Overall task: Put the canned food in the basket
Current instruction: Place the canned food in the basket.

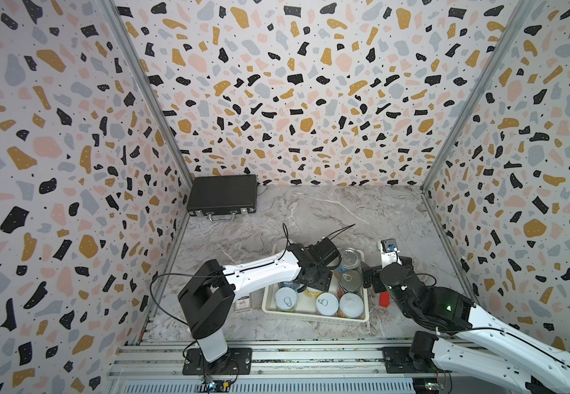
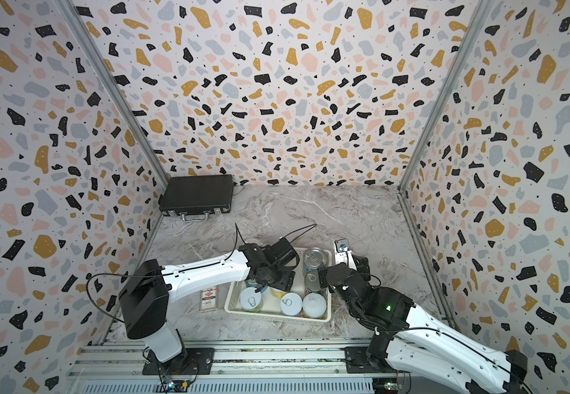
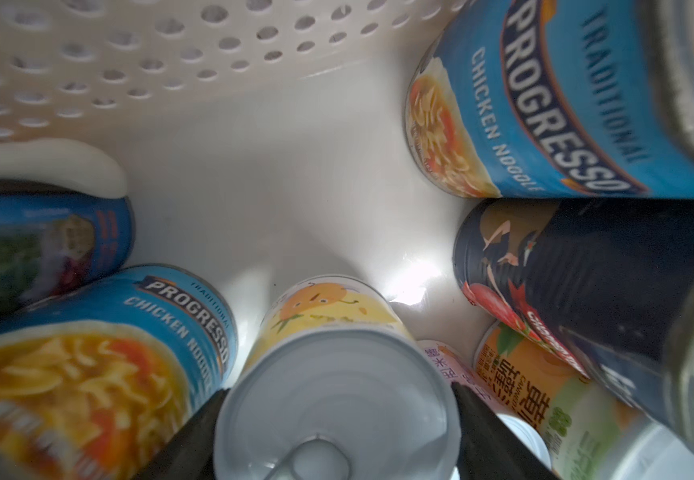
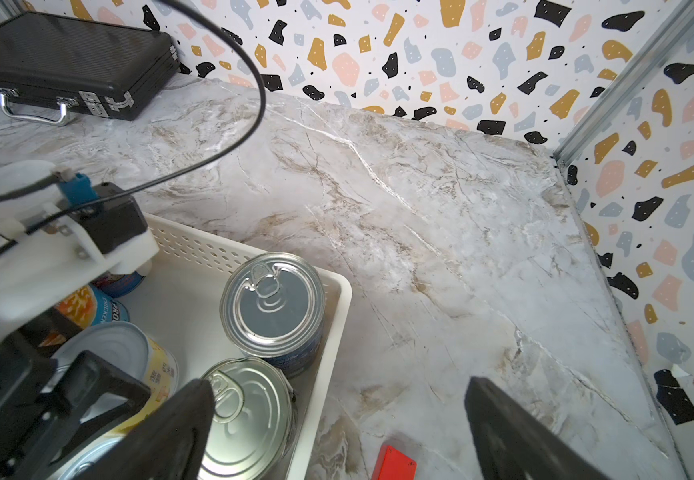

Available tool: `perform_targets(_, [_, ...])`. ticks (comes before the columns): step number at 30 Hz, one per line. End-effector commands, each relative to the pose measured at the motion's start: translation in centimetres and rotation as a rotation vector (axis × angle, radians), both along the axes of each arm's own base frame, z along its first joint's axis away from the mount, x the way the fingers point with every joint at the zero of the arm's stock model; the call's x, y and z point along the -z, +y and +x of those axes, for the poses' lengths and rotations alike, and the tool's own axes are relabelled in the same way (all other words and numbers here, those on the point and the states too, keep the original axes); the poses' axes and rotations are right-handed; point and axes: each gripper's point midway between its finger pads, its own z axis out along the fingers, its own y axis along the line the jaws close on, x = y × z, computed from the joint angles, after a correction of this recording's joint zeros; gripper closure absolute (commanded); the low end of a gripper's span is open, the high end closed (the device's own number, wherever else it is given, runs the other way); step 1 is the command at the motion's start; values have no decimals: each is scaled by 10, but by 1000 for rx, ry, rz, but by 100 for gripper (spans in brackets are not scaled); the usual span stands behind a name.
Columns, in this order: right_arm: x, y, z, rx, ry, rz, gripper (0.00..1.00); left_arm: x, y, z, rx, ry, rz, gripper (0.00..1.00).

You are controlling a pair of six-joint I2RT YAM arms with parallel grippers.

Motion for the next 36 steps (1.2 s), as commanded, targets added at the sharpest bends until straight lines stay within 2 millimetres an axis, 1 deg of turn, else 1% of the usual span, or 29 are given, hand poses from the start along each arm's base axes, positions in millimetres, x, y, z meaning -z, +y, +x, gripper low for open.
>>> perform_targets(1, [1, -5, 0, 17, 3, -9, 0, 12, 1, -2, -19, 54, 33, 55])
perform_targets(4, [2, -4, 0, 14, 7, -12, 0, 19, 8, -2, -46, 68, 77, 55])
perform_targets(7, [1, -3, 0, 14, 6, -10, 0, 20, 19, 0, -77, 58, 122, 53])
perform_targets(10, [2, -3, 0, 14, 8, -13, 0, 18, 26, 2, -95, 39, 142, 48])
perform_targets(12, [3, -3, 1, 14, 10, -14, 0, 19, 25, 2, -93, 41, 137, 41])
perform_targets(15, [4, -2, 1, 15, 12, -17, 0, 21, 21, 0, -84, 58, 119, 35])
perform_targets(17, [4, -3, 1, 16, 10, -18, 0, 21, 19, -1, -79, 62, 110, 27])
perform_targets(19, [4, -3, 1, 18, 9, -18, 0, 20, 18, -1, -76, 63, 104, 26])
perform_targets(24, [4, -2, 1, 17, 12, -19, 0, 19, 15, -2, -69, 64, 86, 12])
perform_targets(28, [5, -1, 1, 16, 16, -23, 0, 21, 14, -4, -67, 75, 80, 7])
perform_targets(32, [6, -1, 2, 15, 18, -26, 0, 21, 11, -4, -59, 81, 74, 7])
perform_targets(34, [6, -1, 2, 16, 19, -29, 0, 19, 9, -4, -53, 79, 61, 6])
perform_targets(36, [6, -1, 2, 20, 16, -27, 0, 13, 5, -3, -37, 63, 33, 3])
